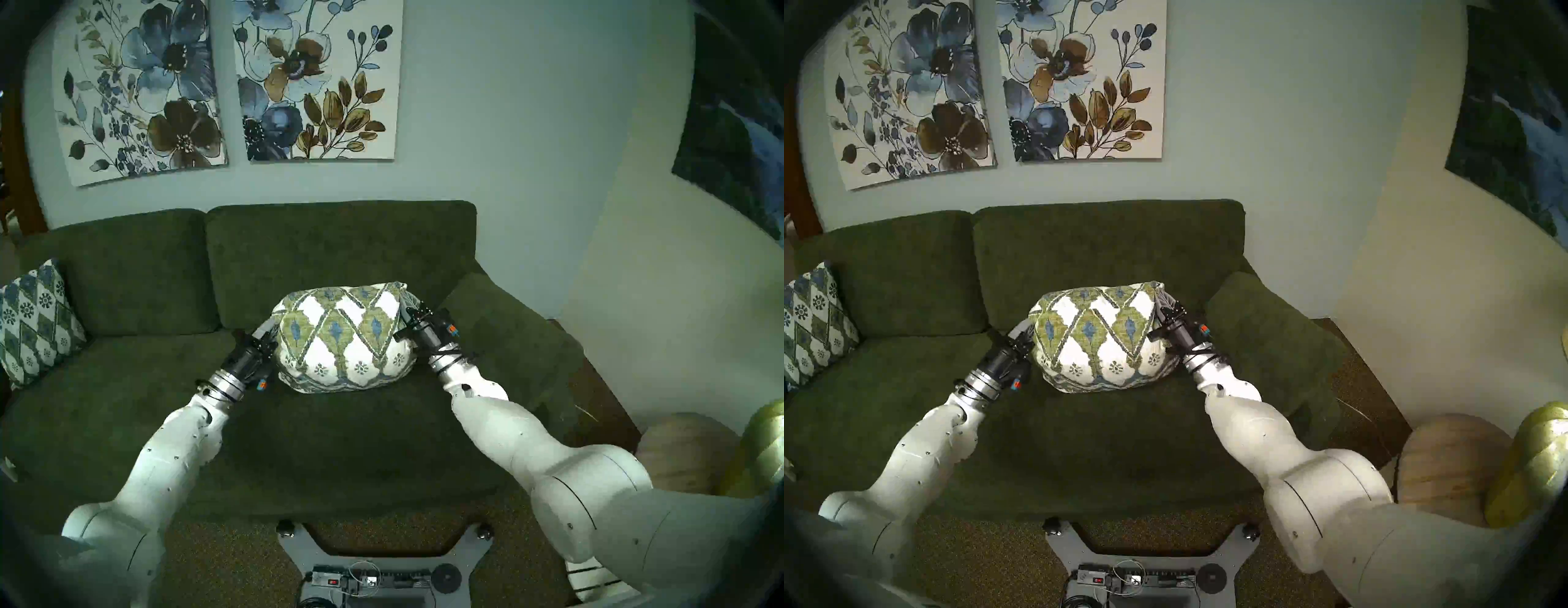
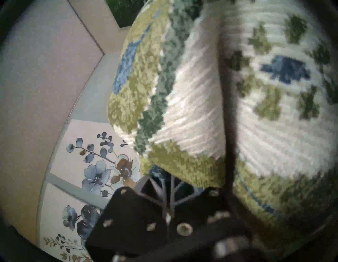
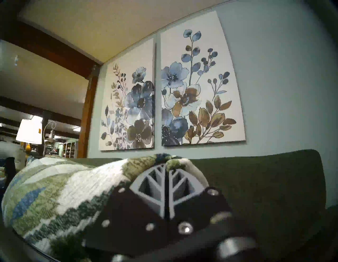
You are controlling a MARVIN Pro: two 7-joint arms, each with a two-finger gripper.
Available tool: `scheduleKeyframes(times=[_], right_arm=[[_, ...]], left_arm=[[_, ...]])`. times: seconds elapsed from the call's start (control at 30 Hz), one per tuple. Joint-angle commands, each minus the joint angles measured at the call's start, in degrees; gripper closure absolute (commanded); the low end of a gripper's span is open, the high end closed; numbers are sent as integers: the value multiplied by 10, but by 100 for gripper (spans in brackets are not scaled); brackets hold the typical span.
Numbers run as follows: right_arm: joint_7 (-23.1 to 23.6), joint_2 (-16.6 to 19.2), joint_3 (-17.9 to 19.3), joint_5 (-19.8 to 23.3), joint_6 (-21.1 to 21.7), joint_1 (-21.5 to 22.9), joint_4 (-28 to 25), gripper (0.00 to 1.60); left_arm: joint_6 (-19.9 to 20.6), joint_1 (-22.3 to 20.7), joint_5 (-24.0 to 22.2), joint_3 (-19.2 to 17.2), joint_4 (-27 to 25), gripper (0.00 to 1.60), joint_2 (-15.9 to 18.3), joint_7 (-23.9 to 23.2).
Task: Fluff a cushion
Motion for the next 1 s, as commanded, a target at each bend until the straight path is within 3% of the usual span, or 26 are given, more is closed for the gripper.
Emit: scheduleKeyframes(times=[0.0,0.53,0.97], right_arm=[[-7,-23,-8,-14,2,62,-4,160],[-39,-30,-26,-36,21,89,35,160],[-61,-28,-51,-58,34,69,81,160]], left_arm=[[-2,-64,-8,-7,-2,160,-9,-9],[0,-109,-12,-10,34,160,-30,-66],[8,-112,-16,-8,109,160,-59,-129]])
